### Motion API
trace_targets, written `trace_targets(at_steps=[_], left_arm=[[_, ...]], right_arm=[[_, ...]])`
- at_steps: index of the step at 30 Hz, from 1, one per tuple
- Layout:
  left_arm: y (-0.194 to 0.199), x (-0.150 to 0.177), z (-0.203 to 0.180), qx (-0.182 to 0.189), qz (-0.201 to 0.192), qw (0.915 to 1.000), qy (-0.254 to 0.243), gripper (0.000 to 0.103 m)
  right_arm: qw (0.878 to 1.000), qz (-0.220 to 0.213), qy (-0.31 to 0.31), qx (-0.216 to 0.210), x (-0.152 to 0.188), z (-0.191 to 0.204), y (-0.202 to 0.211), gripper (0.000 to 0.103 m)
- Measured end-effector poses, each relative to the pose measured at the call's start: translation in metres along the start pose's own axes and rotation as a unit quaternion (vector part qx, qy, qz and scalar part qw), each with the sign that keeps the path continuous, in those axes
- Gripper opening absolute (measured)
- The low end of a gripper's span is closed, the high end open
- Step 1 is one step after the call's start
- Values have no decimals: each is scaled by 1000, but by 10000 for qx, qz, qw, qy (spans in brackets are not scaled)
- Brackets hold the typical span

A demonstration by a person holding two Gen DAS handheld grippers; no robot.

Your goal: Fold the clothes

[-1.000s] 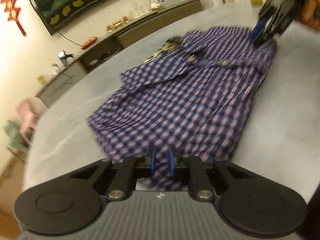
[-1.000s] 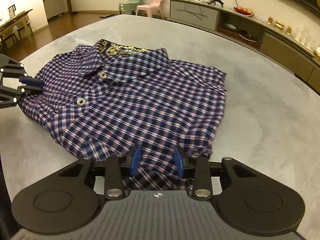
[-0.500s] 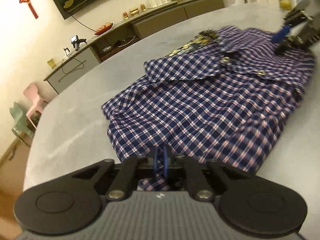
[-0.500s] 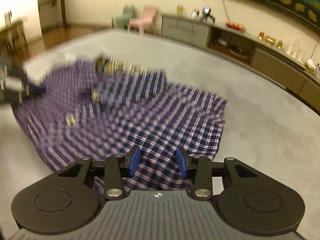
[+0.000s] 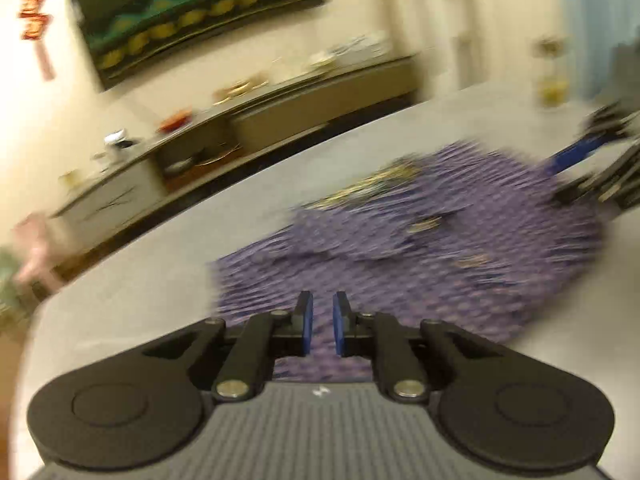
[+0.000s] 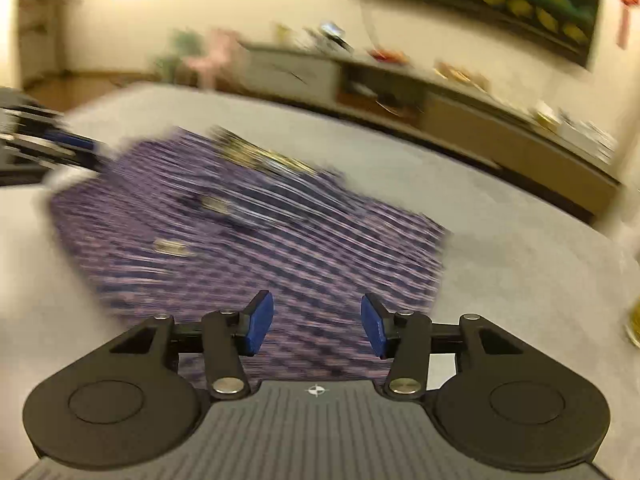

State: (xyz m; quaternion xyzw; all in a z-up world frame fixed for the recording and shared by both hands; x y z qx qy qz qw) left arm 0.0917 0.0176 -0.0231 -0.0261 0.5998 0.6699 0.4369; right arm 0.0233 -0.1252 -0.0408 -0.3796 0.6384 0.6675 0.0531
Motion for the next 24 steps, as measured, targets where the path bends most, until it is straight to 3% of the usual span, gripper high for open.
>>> trace_targets(at_steps=[1,3,5,7,12,14,16,18,20,24], left_arm=[[2,3,-11,215,-10,9997,-127,13],[-16,18,-33,51,277,9985,-475,13],[-14,20,-31,91,255,9987,-420,9],[-7,18,-24,204,150,9993,-273,14],[-2,11,3,246,83,9993,264,14],[-12,11,16,215,258,9980,533,14],[-25,14,27,225,555,9949,806,14],[-35,16,35,276,707,9923,975,15],[-34,17,38,280,755,9917,1000,15],[-32,14,41,206,837,9899,1128,22]], right_arm=[[9998,4,128,-120,4,9,0,51],[9988,26,345,-346,12,25,0,50],[9987,197,143,-450,19,19,-9,51],[9978,309,15,-592,13,6,-3,51],[9983,-290,-335,-384,-24,-34,-8,53],[9971,-506,-480,-294,-39,-49,-11,53],[9966,-375,-721,-167,-49,-68,-35,52],[9945,127,-1039,56,-57,-82,-75,51],[9915,201,-1283,17,-55,-90,-90,54],[9913,202,-1296,124,-54,-84,-75,54]])
Point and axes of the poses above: each gripper's, at about its wrist camera, not at the fingertips, and y roughly against the way its jaws point, z to its left, x to its underside, the point moved 1 cm from there along -y, roughly the way its jaws point, and after that the axes turned 11 degrees about z, right-handed, at the moved point
